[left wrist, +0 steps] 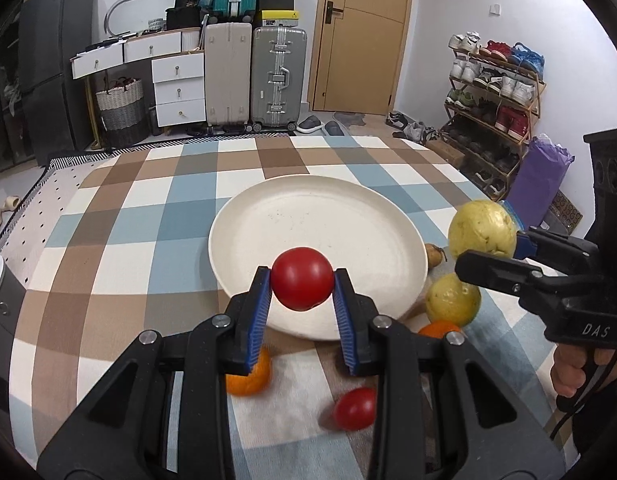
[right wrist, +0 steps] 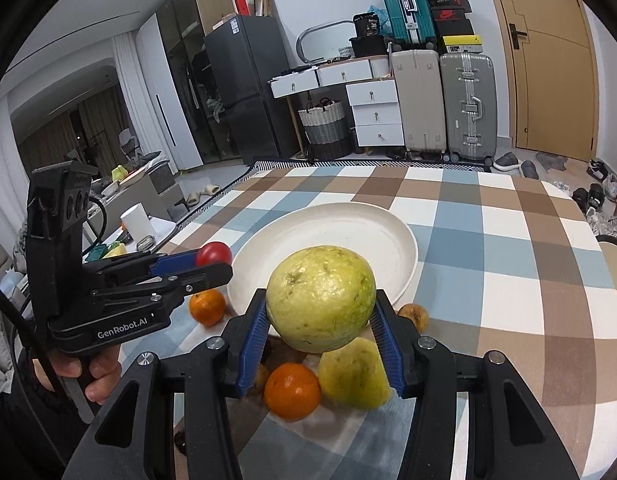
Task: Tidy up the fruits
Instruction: 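Carry both fruits onto the white plate and open both tools to release them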
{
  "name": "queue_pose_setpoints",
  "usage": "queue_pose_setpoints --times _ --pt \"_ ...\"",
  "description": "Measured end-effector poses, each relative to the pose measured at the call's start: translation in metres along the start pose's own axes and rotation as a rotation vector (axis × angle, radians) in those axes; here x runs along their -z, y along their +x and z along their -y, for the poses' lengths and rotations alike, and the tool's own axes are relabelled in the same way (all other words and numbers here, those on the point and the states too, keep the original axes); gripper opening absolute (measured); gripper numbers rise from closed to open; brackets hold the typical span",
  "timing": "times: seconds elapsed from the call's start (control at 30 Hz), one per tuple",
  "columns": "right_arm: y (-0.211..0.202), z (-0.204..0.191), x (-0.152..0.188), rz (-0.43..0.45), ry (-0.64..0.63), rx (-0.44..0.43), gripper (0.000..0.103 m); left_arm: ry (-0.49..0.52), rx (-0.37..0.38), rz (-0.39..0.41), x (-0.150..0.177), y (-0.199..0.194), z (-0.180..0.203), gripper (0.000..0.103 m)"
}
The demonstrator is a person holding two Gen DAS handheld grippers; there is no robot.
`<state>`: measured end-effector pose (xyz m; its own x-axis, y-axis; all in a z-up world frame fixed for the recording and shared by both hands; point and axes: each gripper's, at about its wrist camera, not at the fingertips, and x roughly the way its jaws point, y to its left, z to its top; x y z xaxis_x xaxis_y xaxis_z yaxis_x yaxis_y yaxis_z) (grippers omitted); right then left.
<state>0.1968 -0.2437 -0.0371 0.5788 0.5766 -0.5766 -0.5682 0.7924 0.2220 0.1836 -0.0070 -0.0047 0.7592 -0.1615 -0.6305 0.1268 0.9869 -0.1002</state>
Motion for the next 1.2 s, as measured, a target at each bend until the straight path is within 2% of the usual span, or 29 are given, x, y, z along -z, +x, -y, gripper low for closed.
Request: queue_pose_setpoints --times 0.33,0.57,0.97,1.2 --pt "0.034 0.010 -0.017 -0.035 -0.011 0.013 0.051 0.014 -0.003 -0.030 -0.016 0.040 -0.005 0.028" --pt "0.047 0.020 -0.014 -0.074 -0.002 0.042 0.051 -0.003 -0.027 -0.060 -0.010 0.053 -0.012 0.028" --pt "0.072 0.015 -0.011 -0.154 -0.015 0.058 0.051 -0.007 -0.022 -0.086 -0.007 0.063 -0.013 0.028" --pt "0.073 0.014 -0.011 -0.141 -0.029 0.090 0.052 0.002 -0.027 -0.075 -0.007 0.062 -0.011 0.028"
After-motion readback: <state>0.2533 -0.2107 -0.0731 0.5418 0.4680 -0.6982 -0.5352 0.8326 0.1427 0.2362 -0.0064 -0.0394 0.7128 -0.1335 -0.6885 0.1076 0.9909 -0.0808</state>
